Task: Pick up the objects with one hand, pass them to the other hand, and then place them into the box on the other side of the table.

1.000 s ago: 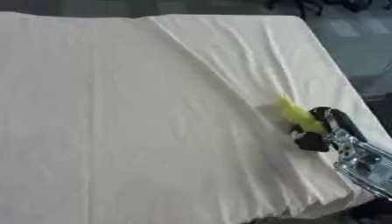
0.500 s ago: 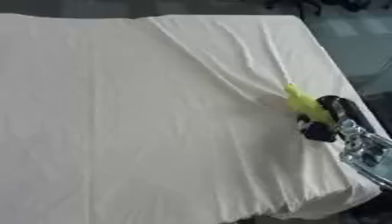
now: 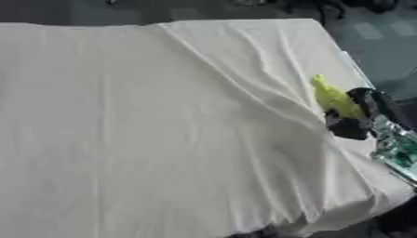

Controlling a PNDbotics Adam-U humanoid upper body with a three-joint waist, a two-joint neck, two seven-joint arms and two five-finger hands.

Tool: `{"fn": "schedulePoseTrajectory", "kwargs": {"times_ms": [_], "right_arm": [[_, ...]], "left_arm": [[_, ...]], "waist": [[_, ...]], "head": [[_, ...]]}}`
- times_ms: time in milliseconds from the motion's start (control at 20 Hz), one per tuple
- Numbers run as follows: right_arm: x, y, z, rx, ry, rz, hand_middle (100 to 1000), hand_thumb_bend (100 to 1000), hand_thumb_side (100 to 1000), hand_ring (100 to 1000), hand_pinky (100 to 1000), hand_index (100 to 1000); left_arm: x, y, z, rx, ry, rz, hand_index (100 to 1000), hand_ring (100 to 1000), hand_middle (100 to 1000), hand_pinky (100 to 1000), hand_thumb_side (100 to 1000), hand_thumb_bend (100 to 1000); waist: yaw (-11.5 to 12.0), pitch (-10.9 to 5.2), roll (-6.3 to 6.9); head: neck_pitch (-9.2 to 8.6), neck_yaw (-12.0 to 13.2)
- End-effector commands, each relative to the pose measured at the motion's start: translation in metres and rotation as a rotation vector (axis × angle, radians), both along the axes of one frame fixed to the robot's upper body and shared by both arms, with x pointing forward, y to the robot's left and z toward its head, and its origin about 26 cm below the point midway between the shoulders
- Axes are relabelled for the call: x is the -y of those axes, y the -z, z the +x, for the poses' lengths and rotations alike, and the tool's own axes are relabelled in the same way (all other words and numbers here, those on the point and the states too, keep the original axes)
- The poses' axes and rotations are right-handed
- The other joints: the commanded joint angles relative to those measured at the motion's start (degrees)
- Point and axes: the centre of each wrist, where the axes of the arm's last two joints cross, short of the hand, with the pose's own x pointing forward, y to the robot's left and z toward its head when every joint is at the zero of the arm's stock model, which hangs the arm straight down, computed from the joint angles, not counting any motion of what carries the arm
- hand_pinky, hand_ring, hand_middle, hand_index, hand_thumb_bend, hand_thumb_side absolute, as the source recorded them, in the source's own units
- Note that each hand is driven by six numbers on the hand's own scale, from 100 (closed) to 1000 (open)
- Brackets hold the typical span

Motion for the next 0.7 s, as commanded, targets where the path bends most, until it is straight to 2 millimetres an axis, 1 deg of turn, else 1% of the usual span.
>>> {"fn": "schedulePoseTrajectory", "kwargs": {"times_ms": [50, 300, 600, 700], "right_arm": [[0.002, -0.009, 0.002, -0.02, 0.405, -0.299, 508, 100, 100, 575, 654, 607], [0.003, -0.015, 0.005, 0.0, 0.405, -0.295, 496, 100, 100, 565, 647, 594], [0.0, -0.032, 0.016, 0.058, 0.384, -0.317, 475, 100, 100, 545, 631, 578], [-0.004, -0.043, 0.023, 0.102, 0.37, -0.325, 471, 100, 100, 541, 629, 575]], "left_arm": [[-0.006, -0.009, -0.002, 0.03, -0.014, 0.01, 818, 780, 718, 897, 788, 110], [-0.006, -0.01, -0.002, 0.032, -0.009, 0.011, 817, 779, 717, 897, 783, 108], [-0.007, -0.009, -0.002, 0.032, -0.014, 0.01, 817, 780, 718, 898, 776, 108], [-0.007, -0.009, -0.002, 0.031, -0.016, 0.007, 817, 780, 718, 898, 772, 106]], "waist": [[-0.3, -1.25, 0.15], [-0.3, -1.53, -0.02], [0.0, -2.33, 0.12], [0.2, -2.89, 0.25]], "head": [[-0.01, -0.3], [0.16, -0.1], [0.45, 0.4], [0.69, 0.7]]}}
